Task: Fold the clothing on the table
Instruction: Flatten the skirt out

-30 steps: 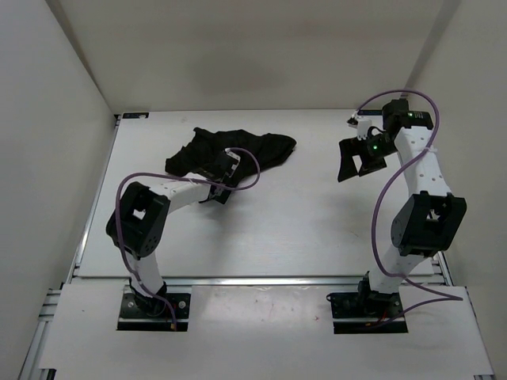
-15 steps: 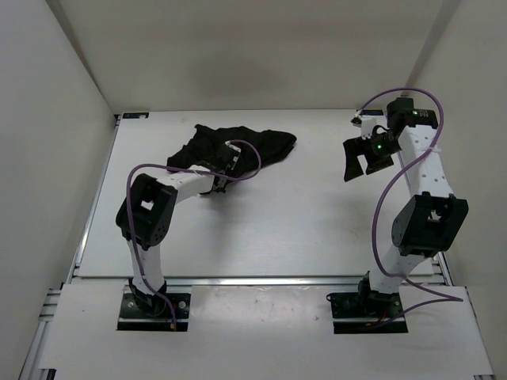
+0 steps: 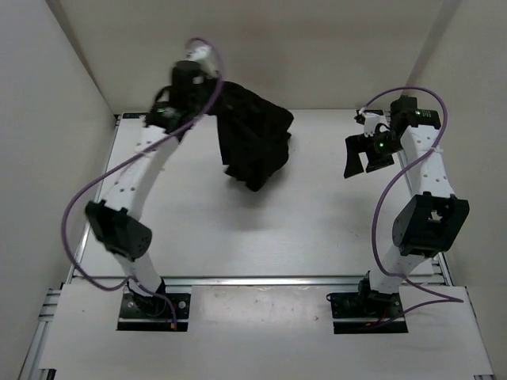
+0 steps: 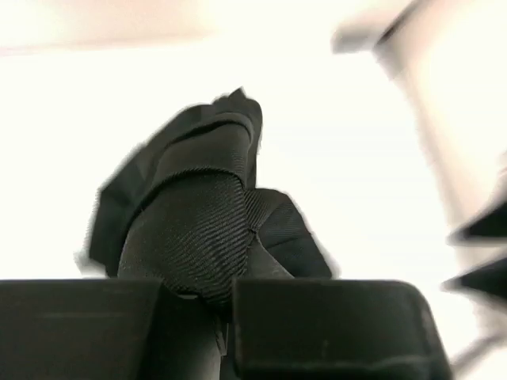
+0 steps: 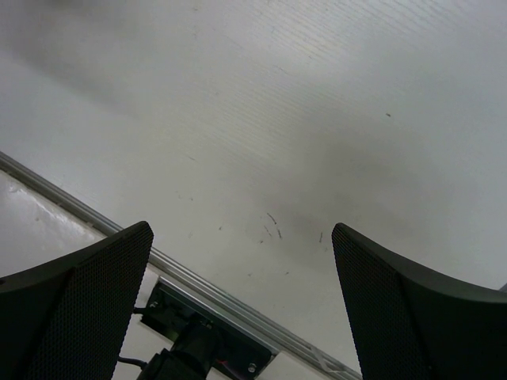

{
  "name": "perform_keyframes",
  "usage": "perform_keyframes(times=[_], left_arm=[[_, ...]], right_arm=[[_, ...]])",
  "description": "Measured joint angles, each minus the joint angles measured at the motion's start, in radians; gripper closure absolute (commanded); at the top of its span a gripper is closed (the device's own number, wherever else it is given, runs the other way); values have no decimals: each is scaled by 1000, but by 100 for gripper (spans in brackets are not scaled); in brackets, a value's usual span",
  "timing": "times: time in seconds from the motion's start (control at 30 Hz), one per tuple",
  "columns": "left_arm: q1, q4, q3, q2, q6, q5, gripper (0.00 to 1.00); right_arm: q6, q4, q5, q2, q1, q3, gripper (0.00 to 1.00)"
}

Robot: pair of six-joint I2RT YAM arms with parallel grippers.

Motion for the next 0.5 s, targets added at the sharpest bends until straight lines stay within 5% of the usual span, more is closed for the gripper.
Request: perform_keyframes(times=[0.1,0.17,0.27,0.5], left_arm=[[247,143,-217,-183,-156,196,5],[428,222,-472,-320,-249,268,1],[534,229,-745,-428,-320,320,2],[357,90,-851,-463,-292,375,1]], right_arm=[[3,0,-2,0,16,2,1],[4,0,-7,0,24,6,0],[6,0,-15,0,32,8,1],[10,-1,-34,0,35,8,1]])
